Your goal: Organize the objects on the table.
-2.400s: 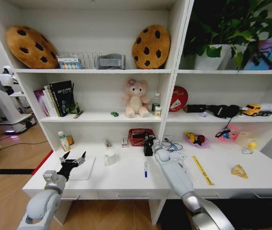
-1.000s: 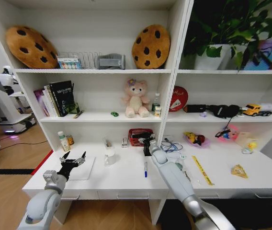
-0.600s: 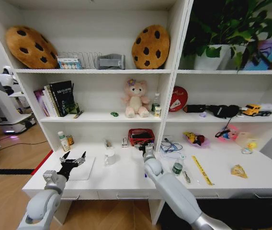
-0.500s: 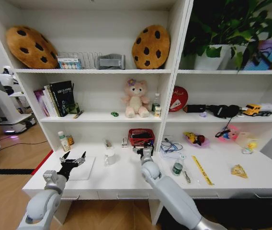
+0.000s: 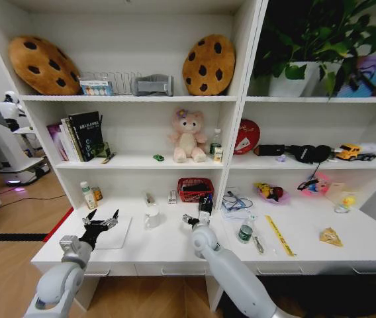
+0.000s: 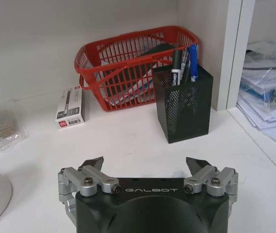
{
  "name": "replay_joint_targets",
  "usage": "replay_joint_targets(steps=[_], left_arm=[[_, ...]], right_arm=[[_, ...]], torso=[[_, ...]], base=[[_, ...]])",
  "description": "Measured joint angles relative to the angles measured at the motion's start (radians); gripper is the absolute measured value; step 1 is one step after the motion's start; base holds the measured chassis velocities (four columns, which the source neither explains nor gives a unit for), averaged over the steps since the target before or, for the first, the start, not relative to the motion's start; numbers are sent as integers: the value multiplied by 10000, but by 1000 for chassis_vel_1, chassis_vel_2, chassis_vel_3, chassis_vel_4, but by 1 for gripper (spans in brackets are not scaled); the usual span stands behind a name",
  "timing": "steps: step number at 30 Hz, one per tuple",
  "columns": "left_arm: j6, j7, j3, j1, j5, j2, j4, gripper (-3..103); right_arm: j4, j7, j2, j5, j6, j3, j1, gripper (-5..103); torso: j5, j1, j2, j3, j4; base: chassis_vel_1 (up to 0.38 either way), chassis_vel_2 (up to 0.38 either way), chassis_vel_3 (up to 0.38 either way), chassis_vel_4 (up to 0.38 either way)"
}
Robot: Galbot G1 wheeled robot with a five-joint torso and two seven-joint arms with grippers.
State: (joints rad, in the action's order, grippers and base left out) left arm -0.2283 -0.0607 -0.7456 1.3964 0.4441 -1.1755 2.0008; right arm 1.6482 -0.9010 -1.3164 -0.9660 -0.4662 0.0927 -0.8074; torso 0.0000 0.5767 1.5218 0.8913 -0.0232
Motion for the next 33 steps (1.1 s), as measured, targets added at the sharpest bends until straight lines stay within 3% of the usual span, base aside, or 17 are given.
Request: replay_joint_targets(steps=[4,16,28,29,33], left_arm=[[0,0,0,0,0,0,0,100],[0,0,0,0,1,0,0,100],[0,0,0,0,0,0,0,100],[0,0,0,0,0,0,0,100],[0,0,0,0,0,0,0,100]], right_arm=[[94,-127,4,-239,-121,-103,-208,82],[340,-163,163,-326,-317,-279,-518,77],[141,255,302,-436,-425,-828,-599,66],[123,279,295,-454,-433,-856,-571,61],[21,324,237,-602,-466,-912,-441,60]], torso=[[0,0,0,0,1],[1,0,0,0,1],[2,1,0,1,0],[1,1,0,1,1],[1,1,0,1,2]], base=[[0,0,0,0],[0,0,0,0],[0,0,0,0],[0,0,0,0],[0,0,0,0]])
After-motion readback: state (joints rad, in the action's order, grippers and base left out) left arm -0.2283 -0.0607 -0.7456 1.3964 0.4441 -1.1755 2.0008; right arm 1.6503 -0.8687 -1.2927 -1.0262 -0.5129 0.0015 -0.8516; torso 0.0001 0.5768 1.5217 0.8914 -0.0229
